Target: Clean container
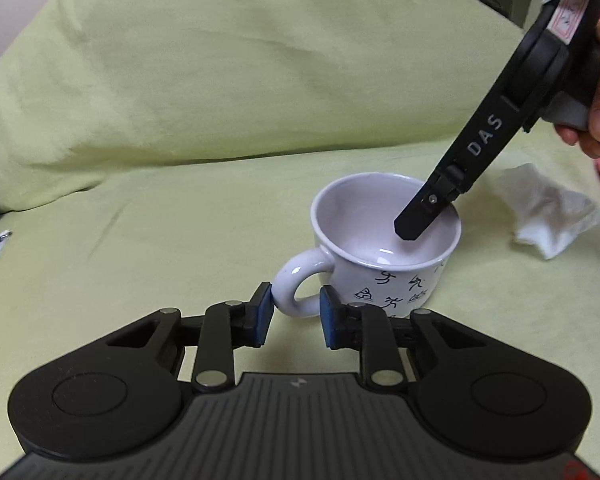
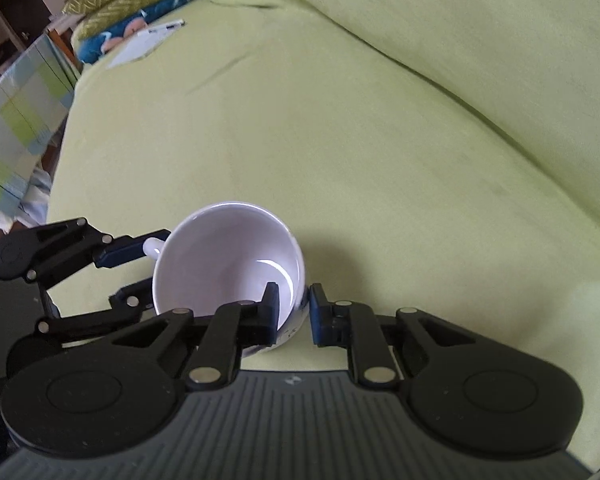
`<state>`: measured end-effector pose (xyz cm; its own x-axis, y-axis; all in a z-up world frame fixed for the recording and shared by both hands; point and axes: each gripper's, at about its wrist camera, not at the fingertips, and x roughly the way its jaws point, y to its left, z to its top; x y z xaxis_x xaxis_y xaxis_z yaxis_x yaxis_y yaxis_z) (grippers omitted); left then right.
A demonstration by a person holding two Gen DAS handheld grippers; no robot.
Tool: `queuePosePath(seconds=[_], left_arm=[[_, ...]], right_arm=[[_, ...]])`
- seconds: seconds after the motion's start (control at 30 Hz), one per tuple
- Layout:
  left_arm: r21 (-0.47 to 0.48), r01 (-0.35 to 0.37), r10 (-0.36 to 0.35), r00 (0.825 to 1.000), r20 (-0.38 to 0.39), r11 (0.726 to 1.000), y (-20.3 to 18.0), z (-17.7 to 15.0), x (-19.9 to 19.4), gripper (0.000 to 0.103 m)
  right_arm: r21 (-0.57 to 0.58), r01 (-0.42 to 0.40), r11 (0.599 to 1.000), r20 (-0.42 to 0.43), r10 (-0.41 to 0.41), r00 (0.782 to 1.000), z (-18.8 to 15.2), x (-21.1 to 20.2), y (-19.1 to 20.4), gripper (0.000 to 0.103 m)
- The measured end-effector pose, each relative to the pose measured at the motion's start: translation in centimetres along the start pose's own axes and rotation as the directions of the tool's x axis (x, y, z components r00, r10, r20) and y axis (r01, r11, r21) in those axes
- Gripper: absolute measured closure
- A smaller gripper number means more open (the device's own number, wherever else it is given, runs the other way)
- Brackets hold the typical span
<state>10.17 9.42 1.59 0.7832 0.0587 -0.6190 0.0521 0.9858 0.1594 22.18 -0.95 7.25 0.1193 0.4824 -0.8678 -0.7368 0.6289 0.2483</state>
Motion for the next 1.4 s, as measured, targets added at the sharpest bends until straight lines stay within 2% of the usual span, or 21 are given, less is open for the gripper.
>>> queuePosePath(seconds=[0.23,0.33,0.4,0.47,0.53,0.63,0.7,0.77,0.83,0.97,1.1,1.13,1.17,1.2,1.3,1.4], left_arm=[[0.042,0.099,-0.098,0.995,-0.028,0.994,-3.9,0.2,-0.4,0.079],[0.032,0.107,-0.106,0.994,-0.026,0.994,-5.0,-0.3,-0.9,0.079],[-0.002,0.105,-0.105,0.994,-0.026,0.995,-4.9,-0.5,-0.9,0.077],[-0.015,0.090,-0.091,0.996,-0.019,0.996,-4.6,-0.4,-1.4,0.074],[-0.026,0.075,-0.075,0.997,-0.010,0.997,-4.3,-0.3,-2.1,0.073],[-0.044,0.058,-0.058,0.998,0.006,0.997,-4.5,-0.1,-3.5,0.072],[-0.039,0.063,-0.062,0.998,0.016,0.997,-5.6,0.0,-4.6,0.072],[-0.026,0.074,-0.074,0.997,0.012,0.997,-7.3,0.3,-5.2,0.066],[-0.037,0.071,-0.072,0.997,-0.018,0.997,-9.1,0.8,-5.2,0.066],[-0.171,0.080,-0.095,0.992,-0.082,0.982,-11.1,1.3,-4.3,0.066],[-0.202,0.076,-0.095,0.992,-0.087,0.976,-11.9,0.6,-3.5,0.066],[-0.204,0.078,-0.097,0.992,-0.085,0.976,-12.0,0.2,-3.4,0.066],[-0.207,0.077,-0.097,0.991,-0.087,0.975,-12.0,-0.2,-3.0,0.066],[-0.206,0.073,-0.094,0.991,-0.098,0.976,-11.9,-0.5,-2.6,0.066],[-0.178,0.038,-0.065,0.987,-0.145,0.983,-11.9,-1.2,-1.6,0.066],[-0.156,0.017,-0.041,0.988,-0.152,0.988,-11.6,-1.5,-1.3,0.065]], right_arm=[[-0.028,0.014,1.000,-0.080,-0.017,0.997,-1.5,-1.9,-1.9,0.091],[-0.031,0.004,1.000,-0.074,-0.007,0.997,-1.9,-2.3,-2.2,0.090],[-0.008,-0.015,1.000,-0.038,0.014,0.999,-2.2,-2.6,-2.3,0.083],[0.016,-0.020,1.000,0.028,0.019,0.999,-3.1,-3.8,-2.5,0.081],[0.036,0.024,0.999,0.117,-0.028,0.993,-4.6,-6.2,-2.7,0.080],[0.121,0.089,0.989,0.236,-0.116,0.965,-8.0,-10.2,-4.0,0.075],[0.241,0.085,0.967,0.282,-0.153,0.947,-11.5,-12.1,-5.7,0.074],[0.371,0.081,0.925,0.303,-0.203,0.931,-14.6,-12.8,-7.6,0.074],[0.483,0.051,0.874,0.317,-0.229,0.921,-17.0,-12.7,-9.5,0.072],[0.647,-0.122,0.753,0.379,-0.178,0.908,-19.2,-10.6,-12.3,0.072],[0.697,-0.211,0.685,0.409,-0.139,0.902,-20.2,-8.3,-12.9,0.074],[0.690,-0.251,0.678,0.444,-0.123,0.888,-20.7,-7.9,-12.9,0.089],[0.671,-0.299,0.678,0.490,-0.103,0.866,-21.0,-7.8,-12.7,0.097],[0.657,-0.318,0.684,0.518,-0.102,0.849,-21.1,-7.8,-12.2,0.099],[0.648,-0.212,0.732,0.504,-0.202,0.840,-21.6,-8.7,-10.0,0.099],[0.687,-0.120,0.717,0.473,-0.316,0.823,-22.8,-9.2,-7.9,0.099]])
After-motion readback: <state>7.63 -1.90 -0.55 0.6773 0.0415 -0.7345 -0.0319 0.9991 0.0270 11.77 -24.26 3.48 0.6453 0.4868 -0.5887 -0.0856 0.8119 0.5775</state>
